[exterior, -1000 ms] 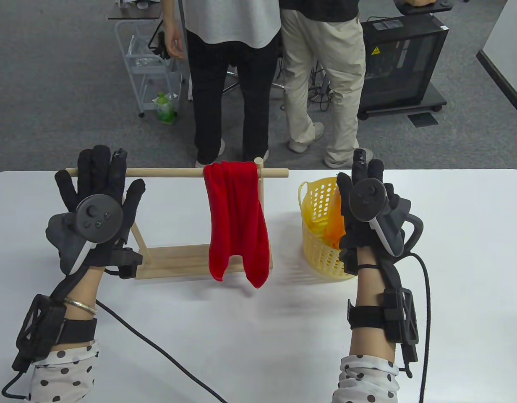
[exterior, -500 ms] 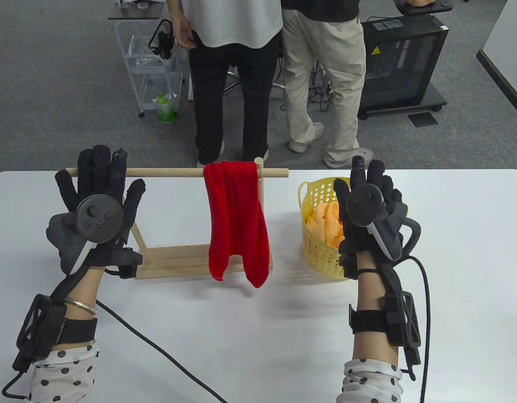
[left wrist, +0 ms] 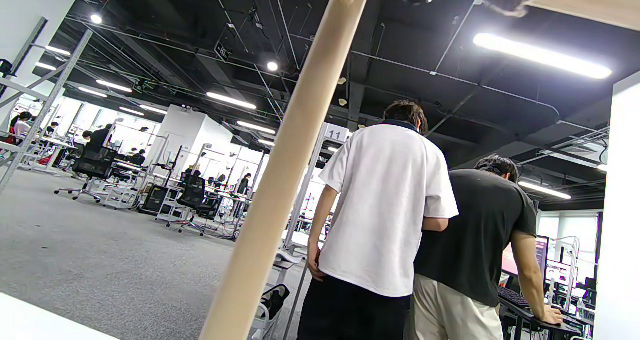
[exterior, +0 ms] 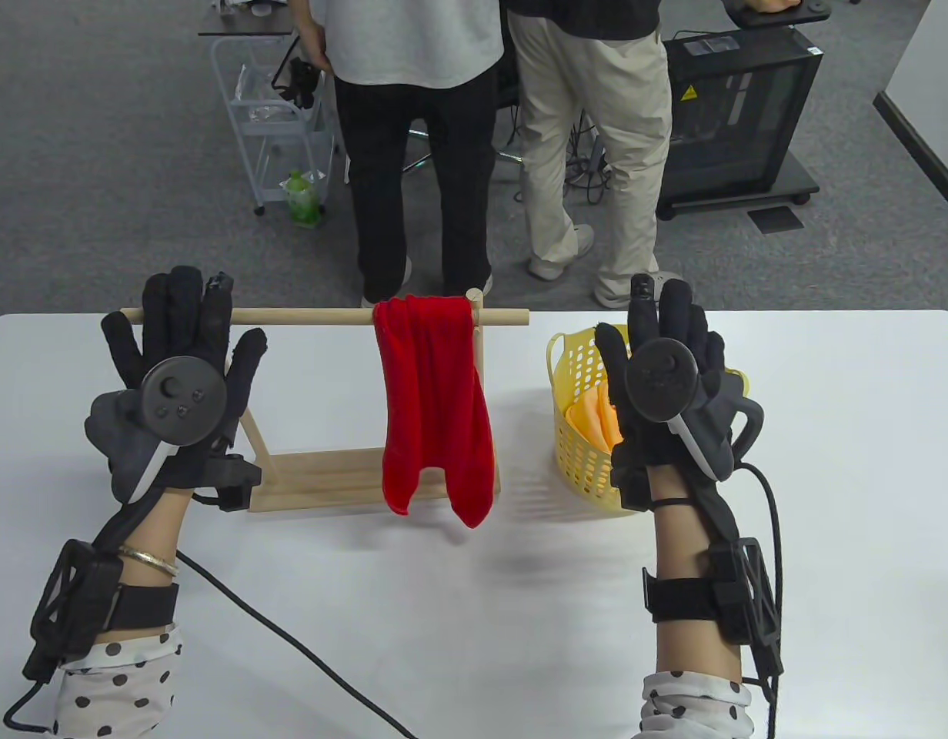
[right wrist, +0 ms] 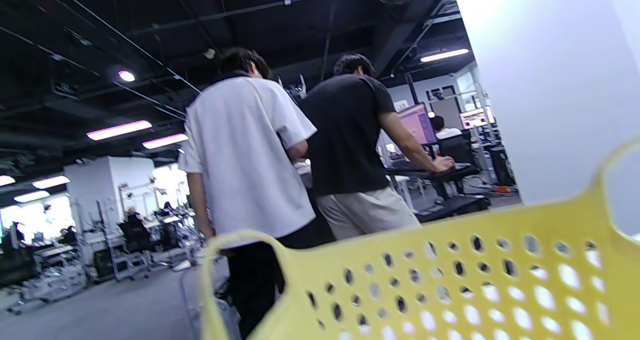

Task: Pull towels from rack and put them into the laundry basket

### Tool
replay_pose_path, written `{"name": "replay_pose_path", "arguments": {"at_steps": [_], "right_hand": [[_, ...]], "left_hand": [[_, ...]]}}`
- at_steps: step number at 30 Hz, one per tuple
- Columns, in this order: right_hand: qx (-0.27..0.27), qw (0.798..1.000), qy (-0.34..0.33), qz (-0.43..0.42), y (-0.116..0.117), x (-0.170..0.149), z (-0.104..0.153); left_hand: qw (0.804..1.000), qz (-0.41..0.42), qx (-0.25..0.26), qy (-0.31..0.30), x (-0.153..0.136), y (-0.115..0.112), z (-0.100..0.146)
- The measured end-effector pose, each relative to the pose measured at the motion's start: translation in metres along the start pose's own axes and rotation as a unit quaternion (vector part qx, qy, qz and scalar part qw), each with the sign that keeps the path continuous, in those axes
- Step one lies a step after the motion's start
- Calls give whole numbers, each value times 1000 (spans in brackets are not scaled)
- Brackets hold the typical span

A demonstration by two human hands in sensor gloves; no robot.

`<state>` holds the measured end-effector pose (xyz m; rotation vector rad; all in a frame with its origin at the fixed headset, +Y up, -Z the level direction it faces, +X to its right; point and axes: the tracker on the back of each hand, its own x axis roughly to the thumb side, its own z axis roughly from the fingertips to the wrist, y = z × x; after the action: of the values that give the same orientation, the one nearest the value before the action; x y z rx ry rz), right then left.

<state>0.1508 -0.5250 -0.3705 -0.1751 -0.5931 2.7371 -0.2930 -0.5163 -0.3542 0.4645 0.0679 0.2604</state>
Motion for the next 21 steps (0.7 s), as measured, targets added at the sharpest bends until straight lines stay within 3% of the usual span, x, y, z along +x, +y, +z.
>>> {"name": "replay_pose_path", "arguments": {"at_steps": [11,21], "right_hand": [[-33,991,-111,-62,-49,100,11],[-1,985,-169,-17,-25,173,25]], "left_hand": [[1000,-1,-3,2,0,0,0],[1000,1,-4,0,0,1,0]]}}
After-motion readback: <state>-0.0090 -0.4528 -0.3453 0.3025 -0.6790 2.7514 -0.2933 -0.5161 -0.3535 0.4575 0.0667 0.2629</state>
